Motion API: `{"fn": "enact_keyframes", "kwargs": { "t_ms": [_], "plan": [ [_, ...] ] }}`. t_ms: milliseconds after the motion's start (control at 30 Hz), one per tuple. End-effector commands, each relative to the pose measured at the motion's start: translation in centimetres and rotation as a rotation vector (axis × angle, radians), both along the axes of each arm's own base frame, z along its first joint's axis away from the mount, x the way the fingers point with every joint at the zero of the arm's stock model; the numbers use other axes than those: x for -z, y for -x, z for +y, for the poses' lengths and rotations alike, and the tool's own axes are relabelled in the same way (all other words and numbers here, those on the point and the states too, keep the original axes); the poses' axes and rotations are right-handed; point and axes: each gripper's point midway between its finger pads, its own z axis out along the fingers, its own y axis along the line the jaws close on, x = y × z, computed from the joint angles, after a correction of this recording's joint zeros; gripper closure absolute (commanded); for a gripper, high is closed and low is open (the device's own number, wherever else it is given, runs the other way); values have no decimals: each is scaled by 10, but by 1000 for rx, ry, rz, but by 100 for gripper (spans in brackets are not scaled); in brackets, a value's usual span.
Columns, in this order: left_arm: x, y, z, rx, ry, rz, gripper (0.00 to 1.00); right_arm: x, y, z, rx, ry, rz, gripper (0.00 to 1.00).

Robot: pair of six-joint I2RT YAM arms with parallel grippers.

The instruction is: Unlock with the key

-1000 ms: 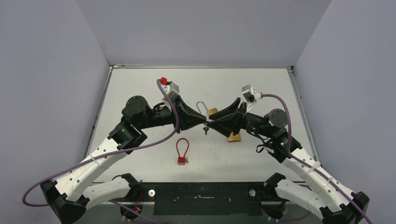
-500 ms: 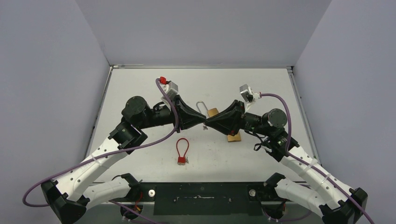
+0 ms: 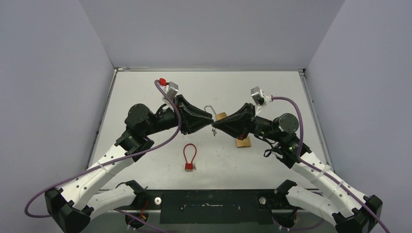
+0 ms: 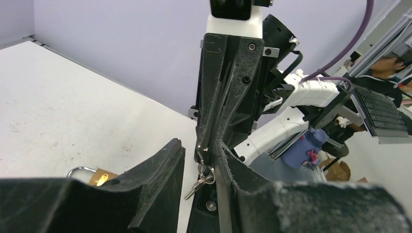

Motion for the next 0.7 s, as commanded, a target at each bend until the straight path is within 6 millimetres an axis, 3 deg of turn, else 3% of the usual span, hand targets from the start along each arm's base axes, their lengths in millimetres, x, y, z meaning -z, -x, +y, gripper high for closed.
{"fn": "enact_keyframes", "kwargs": {
  "t_ms": [0,300,667],
  "plan": [
    [-26,-4,12,-28,104,-21,73,-18,1,-4,25,-55,-48,100],
    [-23,-2,9,9,115,-3,77,-16,3,-1,-3,-50,-40,100],
    [-5,0,3,56,86,22,81,-17,3,2,-24,-50,-34,100]
  ]
}}
